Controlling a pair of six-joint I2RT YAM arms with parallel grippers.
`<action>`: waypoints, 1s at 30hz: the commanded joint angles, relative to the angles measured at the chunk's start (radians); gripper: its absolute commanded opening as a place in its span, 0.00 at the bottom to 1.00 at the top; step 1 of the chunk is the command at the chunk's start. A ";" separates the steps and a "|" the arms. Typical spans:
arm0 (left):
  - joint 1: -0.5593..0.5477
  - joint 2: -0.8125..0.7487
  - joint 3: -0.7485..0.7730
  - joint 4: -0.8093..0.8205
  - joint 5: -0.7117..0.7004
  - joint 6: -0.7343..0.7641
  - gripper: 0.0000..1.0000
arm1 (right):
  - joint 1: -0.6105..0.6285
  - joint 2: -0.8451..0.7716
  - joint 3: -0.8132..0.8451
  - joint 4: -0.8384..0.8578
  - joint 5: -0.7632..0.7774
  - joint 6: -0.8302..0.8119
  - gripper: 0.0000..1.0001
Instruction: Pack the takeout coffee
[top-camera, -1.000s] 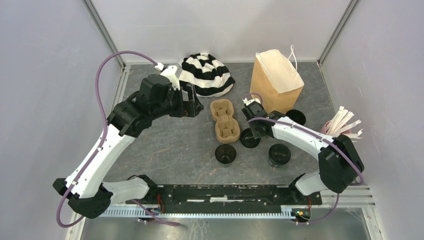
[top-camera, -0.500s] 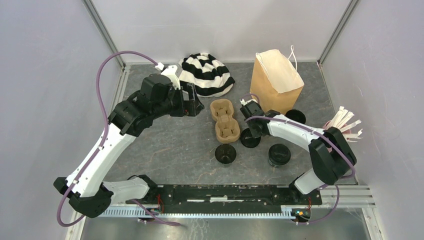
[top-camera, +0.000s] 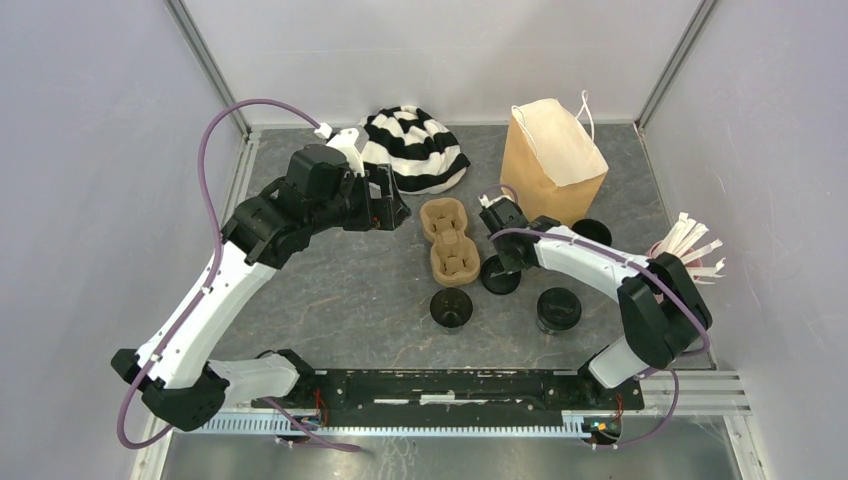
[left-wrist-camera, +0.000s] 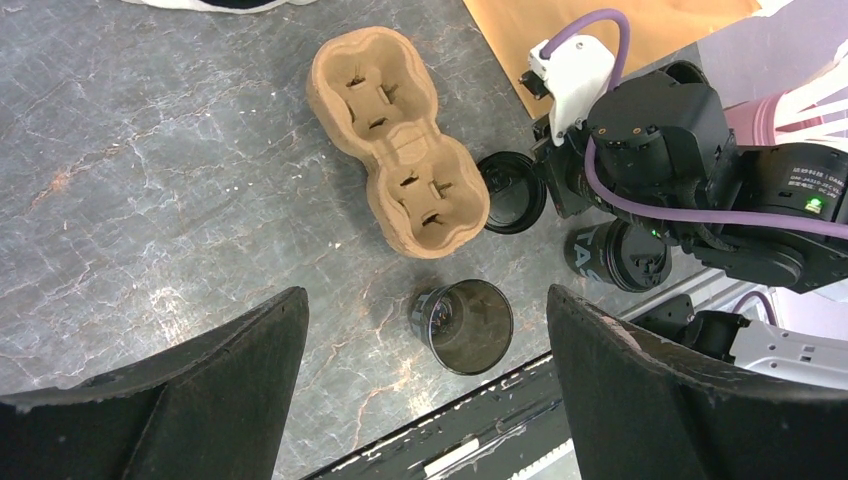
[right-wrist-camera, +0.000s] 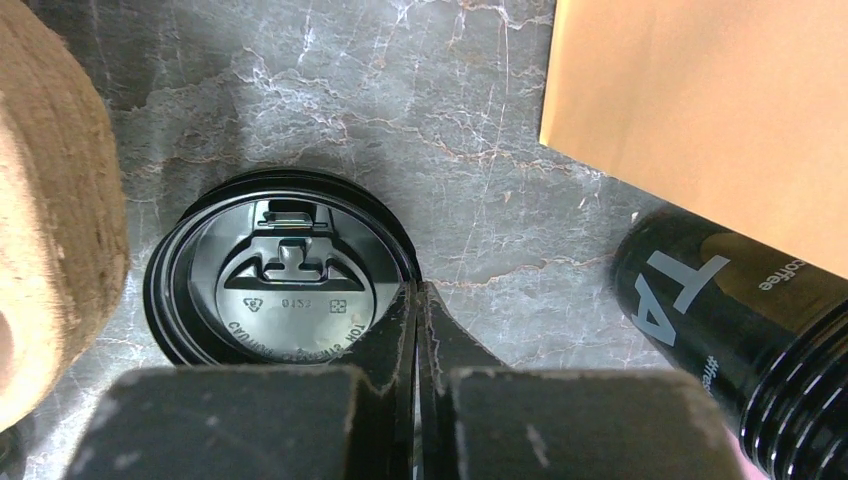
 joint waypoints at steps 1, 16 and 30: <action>0.002 0.002 0.040 0.021 0.012 -0.006 0.94 | -0.004 -0.034 0.066 -0.038 -0.001 0.001 0.00; 0.006 0.017 0.033 0.049 0.093 -0.011 0.96 | -0.006 -0.153 0.148 -0.136 -0.042 -0.017 0.00; 0.046 0.353 0.023 0.221 0.448 -0.103 0.84 | -0.005 -0.262 0.336 -0.153 -0.195 -0.047 0.00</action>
